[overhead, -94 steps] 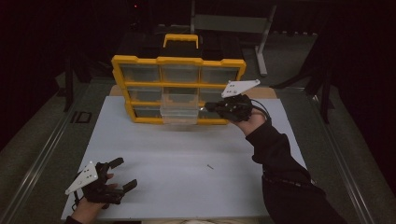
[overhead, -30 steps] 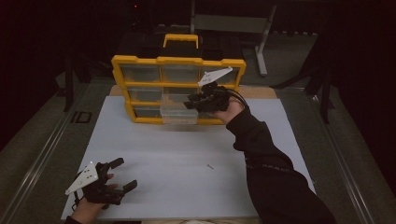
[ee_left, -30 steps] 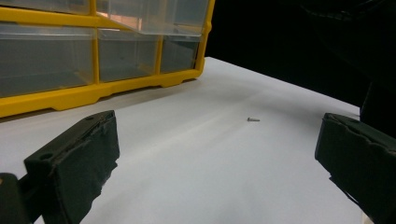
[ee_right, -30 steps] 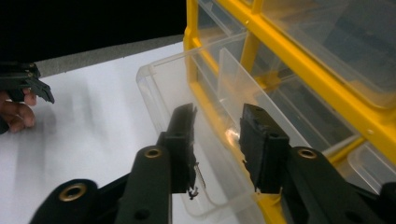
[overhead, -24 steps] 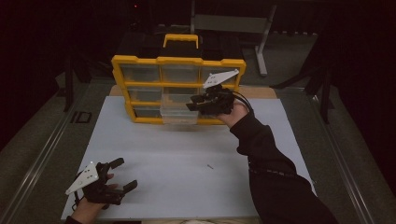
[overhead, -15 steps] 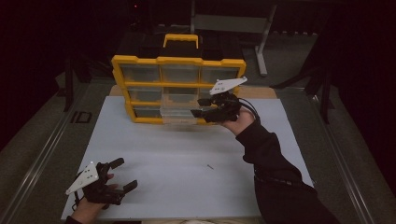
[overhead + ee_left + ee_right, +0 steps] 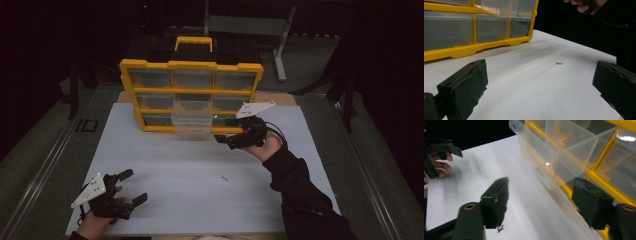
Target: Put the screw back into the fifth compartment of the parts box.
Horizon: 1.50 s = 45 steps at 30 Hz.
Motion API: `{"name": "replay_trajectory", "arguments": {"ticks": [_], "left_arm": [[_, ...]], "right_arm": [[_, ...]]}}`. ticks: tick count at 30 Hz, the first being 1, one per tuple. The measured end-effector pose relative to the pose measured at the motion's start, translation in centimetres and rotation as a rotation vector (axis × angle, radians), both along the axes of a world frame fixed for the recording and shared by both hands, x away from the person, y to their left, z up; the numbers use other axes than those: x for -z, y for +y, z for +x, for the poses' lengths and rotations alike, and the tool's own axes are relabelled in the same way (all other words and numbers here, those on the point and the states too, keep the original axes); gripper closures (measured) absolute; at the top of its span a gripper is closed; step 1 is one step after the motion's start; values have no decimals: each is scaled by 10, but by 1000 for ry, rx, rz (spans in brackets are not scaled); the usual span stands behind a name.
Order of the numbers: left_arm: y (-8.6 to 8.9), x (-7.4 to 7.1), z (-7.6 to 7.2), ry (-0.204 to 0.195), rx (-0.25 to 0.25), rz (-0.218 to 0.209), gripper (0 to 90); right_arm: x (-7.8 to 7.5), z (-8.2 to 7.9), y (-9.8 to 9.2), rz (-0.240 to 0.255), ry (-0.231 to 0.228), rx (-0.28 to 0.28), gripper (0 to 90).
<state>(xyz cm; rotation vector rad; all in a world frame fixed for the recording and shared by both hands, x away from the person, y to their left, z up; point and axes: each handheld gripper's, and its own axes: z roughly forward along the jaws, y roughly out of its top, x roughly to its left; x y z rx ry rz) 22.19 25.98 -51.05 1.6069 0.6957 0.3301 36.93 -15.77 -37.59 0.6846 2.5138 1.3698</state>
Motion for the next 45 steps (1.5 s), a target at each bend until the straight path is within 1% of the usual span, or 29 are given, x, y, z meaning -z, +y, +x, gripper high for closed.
{"name": "replay_trajectory", "arguments": {"ticks": [4,7,11,12,14,15,18,23,26,28,30,33,35,37,38,40,42,44,45], "left_arm": [[0,0,0,0,3,0,5],[0,0,0,-1,4,0,5],[0,0,0,-1,3,0,5],[0,0,0,-1,3,0,5],[0,0,0,-1,2,0,5],[0,0,0,-1,2,0,5],[0,0,0,0,1,-1,5],[0,0,0,-1,1,0,5],[0,0,0,-1,1,0,5],[0,0,0,0,-1,-2,5],[0,0,0,1,-5,-2,5],[0,0,0,1,-4,-3,5],[0,0,0,2,-4,-3,5],[0,0,0,4,-5,-4,5],[0,0,0,3,-5,-3,5],[0,0,0,3,-5,-3,5],[0,0,0,3,-5,-4,5],[0,0,0,3,-4,-5,5],[0,0,0,2,-4,-4,5]], "right_arm": [[11,-7,-4,-6,6,5,224],[19,-13,-7,-13,6,-2,202],[29,-17,-12,9,28,9,174],[32,-18,-14,17,37,3,165],[38,-20,-15,19,43,4,156],[41,-22,-15,19,47,-4,149],[50,-26,-17,26,56,-11,152],[62,-31,-20,24,78,-12,161],[71,-35,-20,24,90,-22,164],[78,-37,-20,20,95,-38,187],[84,-38,-20,25,109,-42,232],[91,-40,-21,15,116,-43,249],[96,-43,-21,-3,108,-52,318],[101,-45,-20,-33,101,-74,381],[103,-46,-20,-43,97,-78,400],[109,-48,-18,-55,104,-86,434],[114,-50,-16,-80,102,-88,479],[118,-51,-15,-94,104,-95,505],[120,-51,-14,-103,105,-93,541]]}}
